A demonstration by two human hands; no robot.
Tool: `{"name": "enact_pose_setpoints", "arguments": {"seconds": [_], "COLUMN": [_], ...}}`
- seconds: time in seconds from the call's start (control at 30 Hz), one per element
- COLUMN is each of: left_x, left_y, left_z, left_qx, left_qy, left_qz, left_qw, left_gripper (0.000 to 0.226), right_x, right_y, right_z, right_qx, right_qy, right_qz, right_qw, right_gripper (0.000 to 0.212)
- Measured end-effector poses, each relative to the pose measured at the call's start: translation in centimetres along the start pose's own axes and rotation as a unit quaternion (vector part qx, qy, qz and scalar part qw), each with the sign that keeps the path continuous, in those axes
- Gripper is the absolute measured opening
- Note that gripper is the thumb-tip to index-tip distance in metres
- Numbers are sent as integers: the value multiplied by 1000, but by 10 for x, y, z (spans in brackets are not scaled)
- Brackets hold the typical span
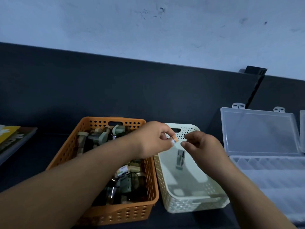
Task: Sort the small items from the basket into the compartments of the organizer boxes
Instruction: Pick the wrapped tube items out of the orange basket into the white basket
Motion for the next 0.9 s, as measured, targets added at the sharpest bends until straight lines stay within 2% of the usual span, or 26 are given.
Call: {"name": "enact_pose_setpoints", "arguments": {"seconds": [0.13, 0.23, 0.33, 0.5, 0.67, 0.8, 0.9], "left_x": [-1, 8, 22, 48, 55, 60, 65], "left_y": [5, -9, -34, -79, -109, -129, -137], "left_z": [8, -19, -51, -82, -97, -104, -104], "left_qx": [-5, -28, -43, -42, -52, -53, -42], "left_qy": [28, 90, 106, 157, 214, 239, 232], "left_qz": [-32, -72, -115, -159, -146, -145, -137], "left_qw": [999, 993, 987, 974, 964, 959, 962], "left_gripper": [44, 45, 27, 39, 34, 39, 29], "right_x": [0, 8, 28, 78, 111, 116, 116], "right_y": [3, 1, -11, -37, -50, -46, -45], "right_z": [-16, -19, -2, 56, 107, 133, 140], "right_qx": [-64, -84, -27, 121, 219, 246, 264], "right_qy": [1, 4, 33, 16, -119, -266, -338], "right_qz": [-27, -53, -82, -176, -228, -234, -233], "right_qw": [998, 995, 996, 977, 941, 902, 873], "right_gripper": [19, 16, 15, 18, 30, 49, 55]}}
Point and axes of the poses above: each hand's wrist, its own y-axis towards the middle knuckle, its own z-axis out of the palm, x = y × z, the point moved 7 cm from there along y, towards the middle knuckle, and after that the axes turned 14 degrees about z, right-handed, at the moved point
